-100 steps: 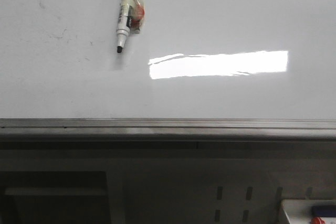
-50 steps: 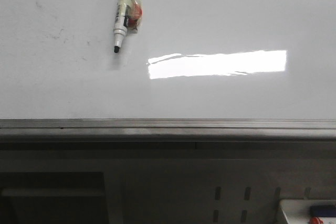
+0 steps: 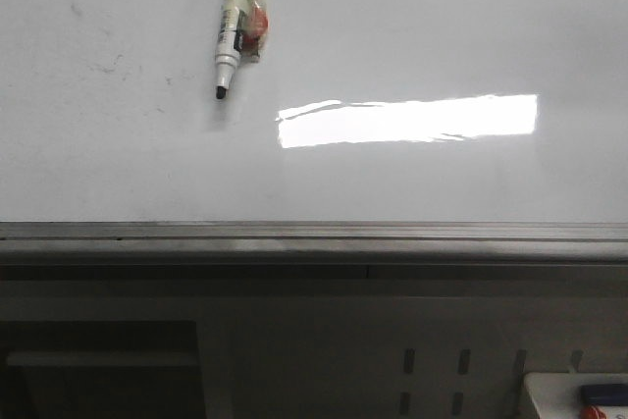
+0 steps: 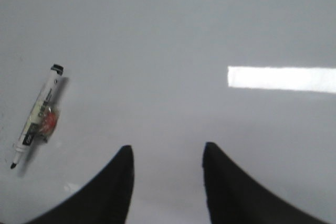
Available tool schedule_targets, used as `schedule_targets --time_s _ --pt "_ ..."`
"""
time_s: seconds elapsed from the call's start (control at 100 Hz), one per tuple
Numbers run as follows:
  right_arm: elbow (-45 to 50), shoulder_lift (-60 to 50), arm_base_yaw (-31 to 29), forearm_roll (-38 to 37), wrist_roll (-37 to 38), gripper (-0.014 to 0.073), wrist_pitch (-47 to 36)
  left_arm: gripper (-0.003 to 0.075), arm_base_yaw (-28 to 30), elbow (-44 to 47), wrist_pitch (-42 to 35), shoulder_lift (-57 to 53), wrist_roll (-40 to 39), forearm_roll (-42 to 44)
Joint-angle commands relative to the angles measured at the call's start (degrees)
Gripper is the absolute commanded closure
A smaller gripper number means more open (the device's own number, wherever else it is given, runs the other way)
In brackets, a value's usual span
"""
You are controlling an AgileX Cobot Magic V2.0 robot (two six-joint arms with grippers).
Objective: Write number 4 on whiteboard
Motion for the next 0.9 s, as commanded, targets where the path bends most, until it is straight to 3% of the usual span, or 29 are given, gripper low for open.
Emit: schedule_targets --time_s 0.0,0.11,0.28,0.47,0.72,0.89 --pt "-2.47 2.23 2.11 -1.16 0.16 0.0191 -0.39 0.0267 -0.02 -3.0 -0.55 2.66 2.38 -1.41" --pt "-2.47 2.25 3.22 -1.16 0.16 0.0195 -0.39 0.0316 -1.43 -3.0 -0.56 3.68 3.02 -3.08" --pt "-2.47 2.25 3.37 -1.16 0.16 0.0195 -0.39 0.0357 -6.42 -3.0 -1.73 6.63 13.04 -11.98" --pt "-2.47 2.25 3.37 -0.96 0.16 0.0195 -0.39 0.0357 -13.58 -3.96 -7.03 14.04 13.23 -13.16" --pt "-2.47 2.25 3.37 -0.21 0.16 0.0195 0.96 0.0357 -24.25 -11.75 -15.14 27.28 13.32 -12.56" --pt "-2.47 2.25 3.37 1.43 0.16 0.0195 1.24 0.0366 -27.3 -17.27 -17.65 36.89 13.32 -12.68"
